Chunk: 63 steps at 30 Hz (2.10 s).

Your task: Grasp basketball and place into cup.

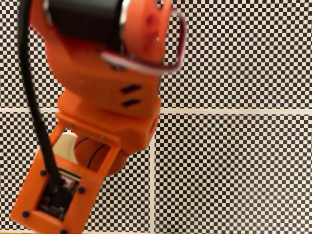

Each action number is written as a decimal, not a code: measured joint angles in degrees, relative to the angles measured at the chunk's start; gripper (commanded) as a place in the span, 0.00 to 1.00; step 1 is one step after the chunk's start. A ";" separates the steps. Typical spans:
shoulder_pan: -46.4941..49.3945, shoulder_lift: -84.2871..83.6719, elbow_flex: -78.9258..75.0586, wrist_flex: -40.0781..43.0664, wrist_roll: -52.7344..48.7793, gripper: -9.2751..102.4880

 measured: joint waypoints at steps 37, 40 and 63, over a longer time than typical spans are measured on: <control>5.54 -22.94 -31.20 0.00 -1.76 0.27; 6.77 -23.82 -32.17 0.00 -2.29 0.28; 8.44 -27.33 -33.66 1.23 -5.62 0.29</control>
